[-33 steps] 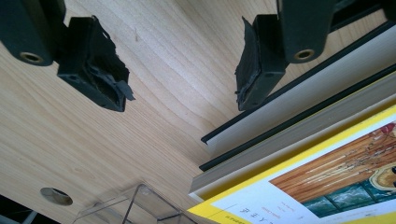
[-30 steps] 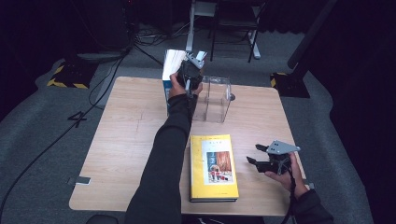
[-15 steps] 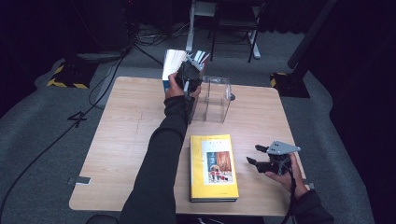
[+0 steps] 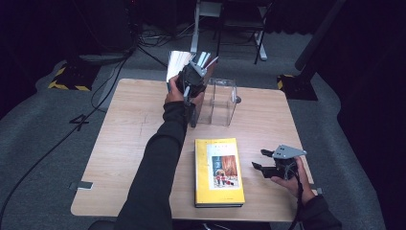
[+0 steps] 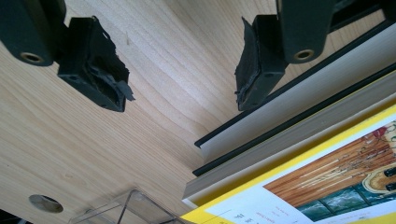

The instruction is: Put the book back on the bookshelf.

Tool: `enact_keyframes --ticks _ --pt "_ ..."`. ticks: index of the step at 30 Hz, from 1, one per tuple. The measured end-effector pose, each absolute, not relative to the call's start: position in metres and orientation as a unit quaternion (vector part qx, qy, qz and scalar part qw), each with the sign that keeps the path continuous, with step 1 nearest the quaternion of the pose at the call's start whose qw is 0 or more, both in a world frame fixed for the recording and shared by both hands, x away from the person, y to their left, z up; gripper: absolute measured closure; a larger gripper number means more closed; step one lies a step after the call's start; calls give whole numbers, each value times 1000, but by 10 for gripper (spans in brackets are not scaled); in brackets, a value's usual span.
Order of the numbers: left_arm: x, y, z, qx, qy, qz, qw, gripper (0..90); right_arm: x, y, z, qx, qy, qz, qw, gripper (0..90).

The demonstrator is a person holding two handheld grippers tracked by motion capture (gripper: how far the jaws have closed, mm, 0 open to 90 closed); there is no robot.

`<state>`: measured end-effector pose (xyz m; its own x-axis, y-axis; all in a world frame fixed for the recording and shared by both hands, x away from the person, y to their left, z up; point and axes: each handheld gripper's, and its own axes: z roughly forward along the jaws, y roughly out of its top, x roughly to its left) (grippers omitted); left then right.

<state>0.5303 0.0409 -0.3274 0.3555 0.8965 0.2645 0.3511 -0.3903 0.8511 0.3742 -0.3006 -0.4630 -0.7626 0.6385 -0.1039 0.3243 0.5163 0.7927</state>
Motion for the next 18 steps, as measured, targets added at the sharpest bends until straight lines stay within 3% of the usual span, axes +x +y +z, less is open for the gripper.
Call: enact_keyframes --ticks 18 --pt "510 54 -321 760 396 364 365 425 375 -300 -465 286 850 399 189 342"
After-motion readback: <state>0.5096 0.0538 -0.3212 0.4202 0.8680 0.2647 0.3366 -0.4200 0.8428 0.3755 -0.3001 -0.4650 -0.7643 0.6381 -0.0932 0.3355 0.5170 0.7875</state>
